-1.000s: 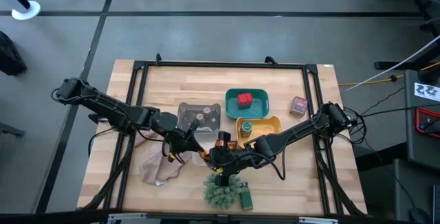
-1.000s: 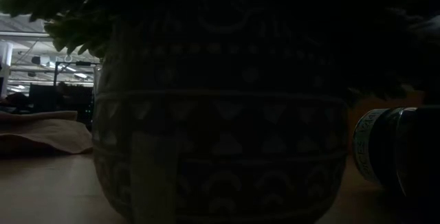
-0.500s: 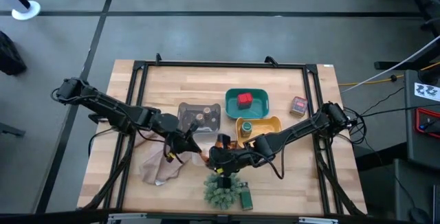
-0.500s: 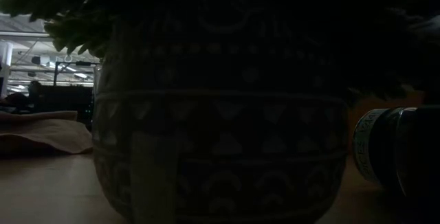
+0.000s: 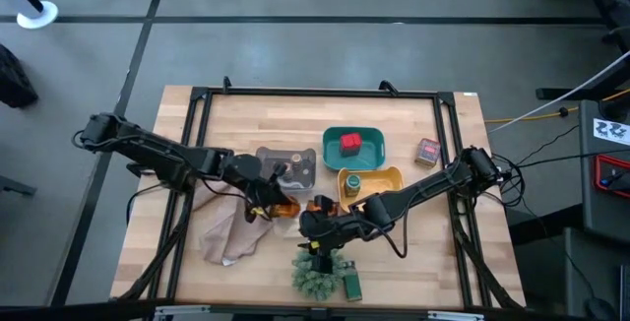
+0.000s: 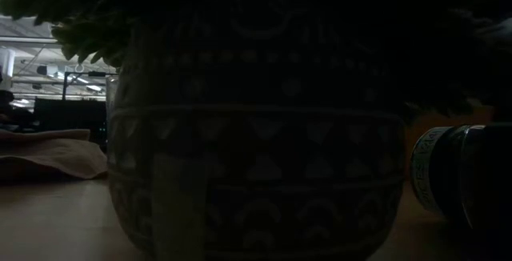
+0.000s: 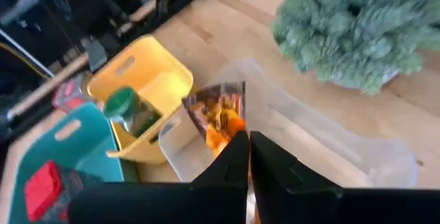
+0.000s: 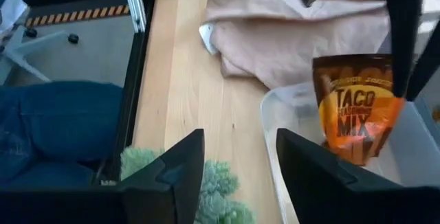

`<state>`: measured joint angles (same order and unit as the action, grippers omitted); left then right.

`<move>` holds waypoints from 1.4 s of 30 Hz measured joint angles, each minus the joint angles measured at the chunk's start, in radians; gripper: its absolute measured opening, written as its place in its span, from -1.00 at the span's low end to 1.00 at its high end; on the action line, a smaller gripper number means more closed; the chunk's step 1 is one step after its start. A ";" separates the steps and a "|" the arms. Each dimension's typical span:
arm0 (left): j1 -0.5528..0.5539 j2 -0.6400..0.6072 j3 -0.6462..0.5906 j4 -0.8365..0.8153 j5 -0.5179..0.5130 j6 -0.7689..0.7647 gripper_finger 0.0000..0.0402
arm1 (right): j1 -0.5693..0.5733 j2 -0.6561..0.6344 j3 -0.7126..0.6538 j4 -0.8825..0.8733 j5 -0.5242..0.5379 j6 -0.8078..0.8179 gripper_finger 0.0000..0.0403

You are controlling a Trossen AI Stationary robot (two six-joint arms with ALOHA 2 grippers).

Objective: Sort spices by type
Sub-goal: Put the green seasoning bottle into the yellow bin

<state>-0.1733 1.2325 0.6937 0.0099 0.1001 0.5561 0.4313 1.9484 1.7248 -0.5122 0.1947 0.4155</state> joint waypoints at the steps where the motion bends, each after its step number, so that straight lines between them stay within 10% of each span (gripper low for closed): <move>1: 0.004 0.007 0.000 -0.004 0.000 -0.002 -1.00 | 0.000 0.000 0.000 -0.010 -0.005 0.003 -0.09; 33: 0.009 -0.097 0.005 -0.038 0.000 -0.080 -1.00 | 0.212 0.000 0.000 -0.448 -0.224 1.265 -0.09; 42: 0.009 -0.099 0.005 -0.063 0.000 -0.065 -1.00 | 0.264 0.000 0.000 -0.379 -0.223 1.312 -0.09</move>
<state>-0.1646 1.1337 0.6991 -0.0529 0.1001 0.4912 0.6955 1.9484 1.7252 -0.8909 -0.0287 1.7278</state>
